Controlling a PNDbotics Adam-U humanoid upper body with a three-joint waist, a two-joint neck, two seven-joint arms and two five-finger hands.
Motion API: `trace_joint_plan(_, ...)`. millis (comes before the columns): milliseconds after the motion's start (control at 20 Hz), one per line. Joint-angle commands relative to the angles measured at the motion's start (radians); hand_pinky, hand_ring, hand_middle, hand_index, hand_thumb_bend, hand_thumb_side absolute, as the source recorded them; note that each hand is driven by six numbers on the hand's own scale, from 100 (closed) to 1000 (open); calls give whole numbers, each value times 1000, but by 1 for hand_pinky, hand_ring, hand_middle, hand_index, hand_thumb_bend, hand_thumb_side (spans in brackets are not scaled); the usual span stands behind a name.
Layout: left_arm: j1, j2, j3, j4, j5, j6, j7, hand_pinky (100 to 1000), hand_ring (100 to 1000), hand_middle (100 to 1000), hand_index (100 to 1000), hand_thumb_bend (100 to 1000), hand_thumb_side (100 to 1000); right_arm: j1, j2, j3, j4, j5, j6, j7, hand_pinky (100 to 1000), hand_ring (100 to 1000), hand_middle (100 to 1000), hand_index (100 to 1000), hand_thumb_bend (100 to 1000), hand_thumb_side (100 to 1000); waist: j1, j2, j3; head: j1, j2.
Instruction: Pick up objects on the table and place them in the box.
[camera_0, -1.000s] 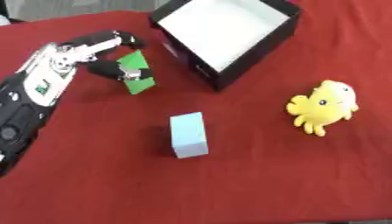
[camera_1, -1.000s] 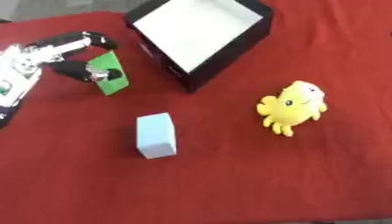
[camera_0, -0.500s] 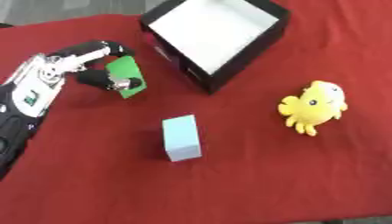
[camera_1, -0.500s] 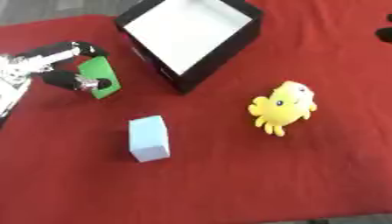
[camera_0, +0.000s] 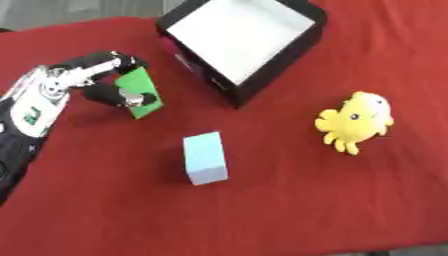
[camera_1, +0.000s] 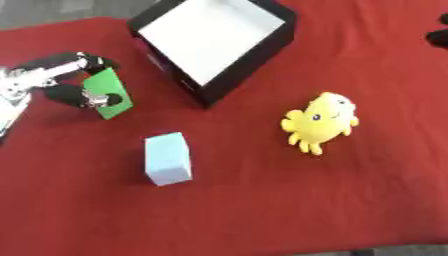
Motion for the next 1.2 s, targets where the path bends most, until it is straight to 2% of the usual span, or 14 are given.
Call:
trace_joint_plan(50,-14,13,10,-1,1,-1,-21,770,638,552,923,437,546,-7,-20,-5,-8,4,-2,0,861,761,769,922,100,527,-23,-9,-1,-1,-10)
trace_joint_plan(200,-14,12,10,1,0,1,-39,735,613,538,923,393,461,-8,-20,-5,-7,5,-2,0,861,761,769,921,100,528,-22,-9,-2,0,-9)
trace_joint_plan(350,-13,12,8,1,5,-1,-59,717,602,555,927,387,406,-8,-21,-4,-7,7,-2,0,861,761,768,921,100,529,-21,-10,-2,1,-7)
trace_joint_plan(500,-13,12,6,1,7,-10,-76,701,553,570,916,365,284,-8,-21,-4,-6,7,-1,0,860,760,768,920,100,530,-21,-11,-2,2,-7)
trace_joint_plan(550,-14,12,6,1,9,-13,-81,700,551,570,916,365,281,-8,-21,-4,-6,7,-1,0,860,760,768,920,100,530,-21,-11,-2,2,-7)
trace_joint_plan(600,-14,12,6,1,10,-14,-85,685,519,585,915,352,227,-8,-22,-3,-5,7,0,0,860,760,768,920,100,532,-20,-11,-2,2,-6)
trace_joint_plan(850,-13,13,5,0,14,-20,-102,684,523,594,914,346,211,-9,-23,-3,-3,8,0,1,860,760,768,920,100,531,-19,-12,-3,2,-6)
trace_joint_plan(900,-14,13,2,-5,17,-25,-106,674,613,678,903,283,100,-9,-23,-2,-3,8,0,1,860,760,768,920,100,531,-18,-13,-3,2,-5)
trace_joint_plan(1200,-17,25,-2,-47,39,-50,-103,651,591,683,892,263,100,-10,-28,0,-3,5,4,2,861,760,768,920,100,532,-13,-17,-4,1,-6)
